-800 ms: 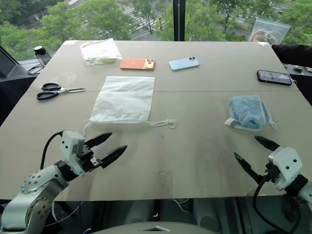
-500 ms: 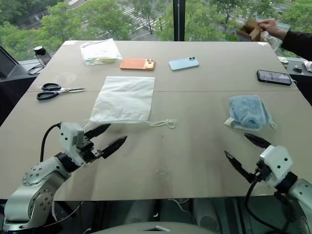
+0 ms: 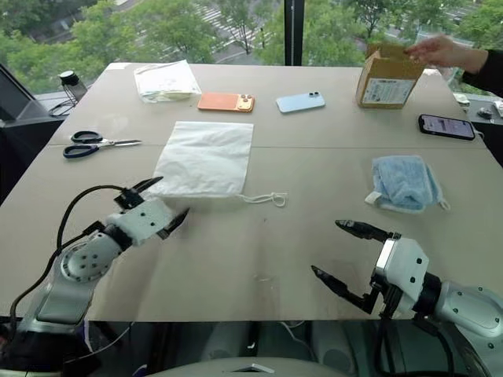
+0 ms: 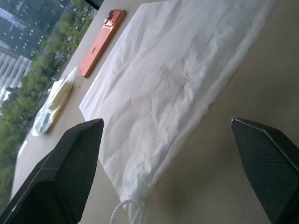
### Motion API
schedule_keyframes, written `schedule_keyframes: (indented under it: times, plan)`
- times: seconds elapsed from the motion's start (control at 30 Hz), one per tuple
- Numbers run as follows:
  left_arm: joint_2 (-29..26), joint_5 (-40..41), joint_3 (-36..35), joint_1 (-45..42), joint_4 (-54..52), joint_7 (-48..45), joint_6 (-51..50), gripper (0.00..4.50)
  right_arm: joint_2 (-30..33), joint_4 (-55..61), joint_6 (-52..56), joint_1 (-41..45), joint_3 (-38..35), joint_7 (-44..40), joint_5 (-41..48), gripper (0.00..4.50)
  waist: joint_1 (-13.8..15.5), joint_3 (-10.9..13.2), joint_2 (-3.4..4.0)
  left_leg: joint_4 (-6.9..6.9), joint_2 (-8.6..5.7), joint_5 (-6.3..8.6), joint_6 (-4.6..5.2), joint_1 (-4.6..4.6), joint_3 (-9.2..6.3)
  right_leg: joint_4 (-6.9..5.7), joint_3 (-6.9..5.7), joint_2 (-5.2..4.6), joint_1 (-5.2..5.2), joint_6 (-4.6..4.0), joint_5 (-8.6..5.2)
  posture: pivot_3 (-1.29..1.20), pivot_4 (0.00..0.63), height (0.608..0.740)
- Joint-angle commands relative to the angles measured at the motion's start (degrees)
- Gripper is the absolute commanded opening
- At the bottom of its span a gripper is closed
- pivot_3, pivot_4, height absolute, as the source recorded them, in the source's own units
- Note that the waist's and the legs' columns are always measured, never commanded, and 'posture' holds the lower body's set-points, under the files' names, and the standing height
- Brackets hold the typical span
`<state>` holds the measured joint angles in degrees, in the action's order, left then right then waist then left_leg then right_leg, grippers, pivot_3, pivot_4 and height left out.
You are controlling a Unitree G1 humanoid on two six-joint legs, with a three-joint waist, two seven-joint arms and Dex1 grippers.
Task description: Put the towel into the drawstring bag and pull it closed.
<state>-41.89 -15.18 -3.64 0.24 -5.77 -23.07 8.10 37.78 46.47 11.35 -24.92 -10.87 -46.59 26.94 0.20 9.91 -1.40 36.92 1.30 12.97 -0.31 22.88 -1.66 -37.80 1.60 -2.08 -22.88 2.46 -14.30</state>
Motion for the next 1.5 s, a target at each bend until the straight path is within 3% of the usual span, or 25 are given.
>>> schedule_keyframes:
  times: [0.03, 0.3, 0.8, 1.23, 1.33, 1.4, 1.43, 1.47, 1.5]
  plan:
    - [0.2, -2.1, 1.3, -3.3, 3.4, 2.0, 3.8, 4.5, -0.5, 1.4, -0.7, -0.3, 0.3, 1.1, -0.6, 4.47, 0.2, 0.0, -0.02, 0.0, 0.01, 0.0, 0.0, 0.01, 0.0, 0.0, -0.01, 0.01, -0.01, 0.0, 0.0, 0.0, 0.15, 0.74]
    - [2.3, -2.1, 4.4, -9.0, 9.0, 1.7, 6.1, 4.5, -1.0, 1.4, -1.1, -0.7, 1.3, 2.4, -2.1, 4.47, 0.6, 0.0, -0.02, -0.09, 0.0, 0.0, 0.0, 0.01, 0.03, -0.01, 0.0, 0.03, -0.05, 0.06, 0.04, 0.0, 0.15, 0.74]
    - [3.6, 1.5, 3.8, -9.8, 7.7, -0.8, 8.0, 4.5, -0.6, 2.3, 0.0, -0.9, 1.2, 3.7, -1.5, 4.47, 0.5, 0.0, -0.02, -0.08, -0.02, 0.0, 0.0, 0.01, 0.04, -0.03, -0.01, 0.05, -0.04, 0.14, 0.09, 0.0, 0.15, 0.74]
    - [5.6, -6.6, 8.5, -17.4, 14.3, 2.2, 5.2, 4.5, -1.3, 2.9, 1.9, 0.5, 2.4, 6.9, -3.0, 4.47, 0.5, 0.0, -0.04, -0.05, -0.12, -0.01, 0.0, 0.0, 0.01, -0.05, -0.02, 0.1, -0.02, 0.23, 0.14, 0.0, 0.15, 0.74]
    - [5.6, -6.2, 9.1, -18.8, 15.4, 0.3, 2.3, 3.73, -1.8, 2.5, 4.5, 1.7, 2.7, 10.0, -4.3, 4.5, 0.4, 0.0, -0.04, -0.05, -0.12, -0.01, 0.0, 0.0, 0.01, -0.06, -0.02, 0.13, -0.02, 0.23, 0.14, 0.0, 0.15, 0.74]
    - [6.4, -3.2, 8.7, -20.2, 15.7, -3.3, -2.1, 2.73, -1.8, 2.3, 7.2, 2.6, 2.7, 13.1, -7.2, 4.5, 0.4, 0.0, -0.04, -0.04, -0.12, -0.01, 0.0, -0.01, 0.01, -0.07, -0.02, 0.14, -0.02, 0.23, 0.14, 0.0, 0.15, 0.74]
    - [7.1, -0.6, 8.3, -20.9, 15.5, -5.8, -4.7, 2.55, -2.0, 2.5, 9.4, 2.7, 2.5, 15.2, -8.4, 4.5, 0.5, 0.0, -0.04, -0.04, -0.12, -0.01, 0.0, -0.01, 0.01, -0.08, -0.03, 0.14, -0.02, 0.23, 0.14, 0.0, 0.15, 0.74]
    - [7.7, 2.1, 7.8, -21.4, 14.9, -8.3, -7.5, 1.96, -2.0, 2.6, 11.4, 2.9, 2.2, 16.4, -8.9, 4.5, 0.5, 0.0, -0.04, -0.03, -0.12, -0.01, 0.0, 0.0, 0.01, -0.08, -0.02, 0.14, -0.02, 0.23, 0.14, 0.0, 0.15, 0.74]
    - [8.3, 4.8, 7.5, -21.9, 14.0, -10.8, -10.4, 1.72, -1.7, 2.3, 12.7, 3.4, 1.9, 15.9, -7.3, 4.5, 0.6, 0.0, -0.04, -0.03, -0.12, -0.01, 0.0, 0.0, 0.0, -0.08, -0.04, 0.14, -0.02, 0.23, 0.14, 0.0, 0.15, 0.74]
